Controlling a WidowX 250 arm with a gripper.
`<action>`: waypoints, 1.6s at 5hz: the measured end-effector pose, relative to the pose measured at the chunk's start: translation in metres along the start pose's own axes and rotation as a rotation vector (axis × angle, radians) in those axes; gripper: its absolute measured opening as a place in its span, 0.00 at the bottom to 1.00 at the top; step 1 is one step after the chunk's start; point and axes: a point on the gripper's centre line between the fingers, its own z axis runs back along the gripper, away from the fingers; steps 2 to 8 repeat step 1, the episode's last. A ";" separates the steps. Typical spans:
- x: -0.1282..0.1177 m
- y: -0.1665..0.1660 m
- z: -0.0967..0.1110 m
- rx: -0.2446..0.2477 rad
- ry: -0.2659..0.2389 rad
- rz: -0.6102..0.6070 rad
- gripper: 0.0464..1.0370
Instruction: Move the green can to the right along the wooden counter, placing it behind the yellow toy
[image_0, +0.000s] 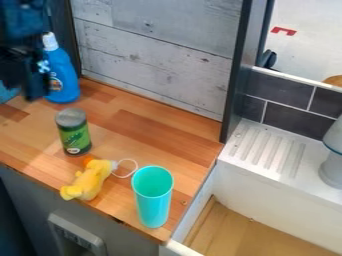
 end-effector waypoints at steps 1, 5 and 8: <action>0.016 -0.023 -0.019 -0.011 0.002 0.041 0.96; 0.016 -0.023 -0.019 -0.011 0.002 0.041 0.96; 0.016 -0.023 -0.019 -0.011 0.002 0.041 0.96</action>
